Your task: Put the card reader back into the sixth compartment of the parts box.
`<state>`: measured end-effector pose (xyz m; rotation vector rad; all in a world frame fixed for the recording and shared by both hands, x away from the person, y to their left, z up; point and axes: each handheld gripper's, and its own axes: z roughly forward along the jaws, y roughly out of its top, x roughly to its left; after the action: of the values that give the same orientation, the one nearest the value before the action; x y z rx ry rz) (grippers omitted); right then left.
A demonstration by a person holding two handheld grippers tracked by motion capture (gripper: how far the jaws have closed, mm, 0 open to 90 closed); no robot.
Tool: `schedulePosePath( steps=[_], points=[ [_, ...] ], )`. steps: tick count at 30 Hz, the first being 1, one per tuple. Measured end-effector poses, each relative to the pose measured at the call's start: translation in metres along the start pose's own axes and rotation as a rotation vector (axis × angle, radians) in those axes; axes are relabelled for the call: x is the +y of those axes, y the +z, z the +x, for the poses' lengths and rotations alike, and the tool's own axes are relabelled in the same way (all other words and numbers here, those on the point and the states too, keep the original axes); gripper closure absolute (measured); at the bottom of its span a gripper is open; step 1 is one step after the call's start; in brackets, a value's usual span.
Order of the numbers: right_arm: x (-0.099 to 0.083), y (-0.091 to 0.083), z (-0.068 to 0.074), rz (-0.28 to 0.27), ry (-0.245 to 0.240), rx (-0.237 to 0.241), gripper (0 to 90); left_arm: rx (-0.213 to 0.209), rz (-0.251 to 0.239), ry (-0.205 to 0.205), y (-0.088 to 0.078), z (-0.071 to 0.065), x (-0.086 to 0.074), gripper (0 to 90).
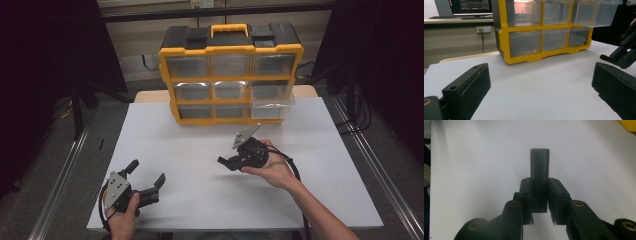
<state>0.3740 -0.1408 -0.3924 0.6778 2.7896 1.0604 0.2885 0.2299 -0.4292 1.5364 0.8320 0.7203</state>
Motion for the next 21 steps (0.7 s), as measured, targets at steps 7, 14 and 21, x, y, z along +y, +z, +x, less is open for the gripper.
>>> schedulePosePath(
  steps=[7,14,21],
  points=[
    [-0.001,-0.011,0.000,-0.063,-0.003,0.004,73.9,-0.003,-0.006,-0.012,0.000,-0.001,0.000,2.1],
    [0.003,-0.019,0.002,-0.096,-0.008,0.000,73.9,-0.005,-0.006,-0.011,0.000,-0.001,0.000,2.1],
    [0.004,-0.029,0.002,-0.128,-0.011,0.001,73.9,-0.002,-0.008,-0.009,0.000,-0.001,0.000,2.1]
  ],
)
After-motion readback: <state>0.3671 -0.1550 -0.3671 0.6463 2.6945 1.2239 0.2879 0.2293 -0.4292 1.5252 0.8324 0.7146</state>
